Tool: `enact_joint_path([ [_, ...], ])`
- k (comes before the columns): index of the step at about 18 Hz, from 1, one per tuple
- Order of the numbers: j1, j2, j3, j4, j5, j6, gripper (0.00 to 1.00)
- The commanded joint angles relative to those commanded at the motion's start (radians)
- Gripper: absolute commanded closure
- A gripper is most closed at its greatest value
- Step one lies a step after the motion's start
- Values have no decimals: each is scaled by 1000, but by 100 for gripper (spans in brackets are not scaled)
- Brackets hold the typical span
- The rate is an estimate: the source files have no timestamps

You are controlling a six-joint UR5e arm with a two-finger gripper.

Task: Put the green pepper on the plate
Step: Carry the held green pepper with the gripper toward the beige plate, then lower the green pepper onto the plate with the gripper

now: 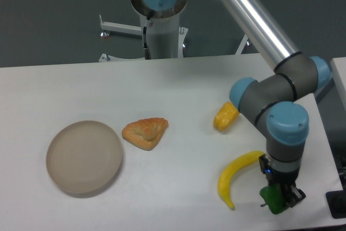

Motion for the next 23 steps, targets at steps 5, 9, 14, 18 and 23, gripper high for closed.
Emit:
enact_joint_path([
  [5,-54,144,-178,-26,-38,-184,56],
  [9,-109,262,-322,-28,-110,-397,56],
  [14,-235,358,-436,-25,-115,-699,56],
  [18,-320,379,-470,-20,-117,-897,56],
  [23,-419,365,-485,-6,-120,-1146,55],
])
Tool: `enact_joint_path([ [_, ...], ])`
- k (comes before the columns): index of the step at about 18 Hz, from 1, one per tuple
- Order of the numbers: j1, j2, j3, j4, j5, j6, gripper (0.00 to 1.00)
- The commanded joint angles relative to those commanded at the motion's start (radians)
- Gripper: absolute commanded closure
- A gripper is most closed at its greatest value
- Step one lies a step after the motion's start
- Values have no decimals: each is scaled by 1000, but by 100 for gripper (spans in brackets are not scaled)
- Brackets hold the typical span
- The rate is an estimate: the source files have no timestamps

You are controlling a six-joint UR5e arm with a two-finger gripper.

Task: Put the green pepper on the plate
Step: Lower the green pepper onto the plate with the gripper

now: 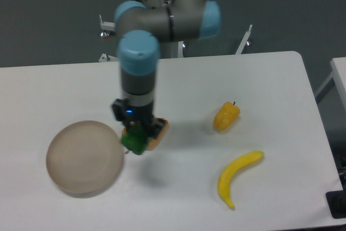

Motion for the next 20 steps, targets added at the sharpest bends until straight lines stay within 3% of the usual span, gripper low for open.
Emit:
enact_joint_path([
  [4,-60,-41,0,87,-3,-138,55],
  [9,-94,-107,2,167,5,-203,55],
  [20,-108,-158,0,206,5,-200,55],
])
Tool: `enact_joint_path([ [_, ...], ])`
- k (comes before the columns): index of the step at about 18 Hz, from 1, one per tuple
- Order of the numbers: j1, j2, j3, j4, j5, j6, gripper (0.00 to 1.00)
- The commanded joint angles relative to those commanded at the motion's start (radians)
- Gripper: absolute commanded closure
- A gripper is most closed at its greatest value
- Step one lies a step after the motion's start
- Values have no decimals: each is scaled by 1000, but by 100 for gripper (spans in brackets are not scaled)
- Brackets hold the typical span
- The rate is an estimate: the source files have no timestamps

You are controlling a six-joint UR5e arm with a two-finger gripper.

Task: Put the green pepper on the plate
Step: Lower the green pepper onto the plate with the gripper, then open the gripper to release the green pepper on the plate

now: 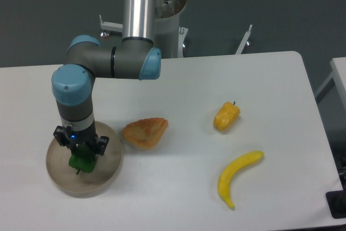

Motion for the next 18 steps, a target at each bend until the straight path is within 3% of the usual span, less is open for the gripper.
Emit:
enact_joint_path([
  [18,-5,-9,-18,2,-5,43,54],
])
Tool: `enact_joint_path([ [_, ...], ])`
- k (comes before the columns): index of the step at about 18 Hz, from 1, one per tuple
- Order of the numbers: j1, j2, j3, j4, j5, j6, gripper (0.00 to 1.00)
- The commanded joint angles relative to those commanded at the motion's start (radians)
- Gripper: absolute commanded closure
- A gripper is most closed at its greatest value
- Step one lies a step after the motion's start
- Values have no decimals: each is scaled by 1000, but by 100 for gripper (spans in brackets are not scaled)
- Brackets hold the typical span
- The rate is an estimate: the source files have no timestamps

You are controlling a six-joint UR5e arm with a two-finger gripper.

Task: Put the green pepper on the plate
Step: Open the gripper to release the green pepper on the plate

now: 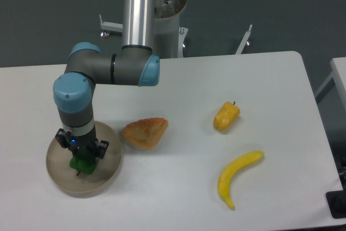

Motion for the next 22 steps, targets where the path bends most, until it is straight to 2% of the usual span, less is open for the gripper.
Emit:
enact_joint_path([
  [3,0,-1,-2,0,0,0,50],
  [4,2,-3,0,0,0,0,45],
  [6,2,-2,0,0,2,0,23],
  [10,2,6,0,3,0,0,10],
  [13,2,18,2,2,-2,0,7],
  [15,6,38,8,0,-5,5,1],
  [17,18,66,11,-9,-5,8,0],
  [22,127,123,26,-26,3,153,0],
])
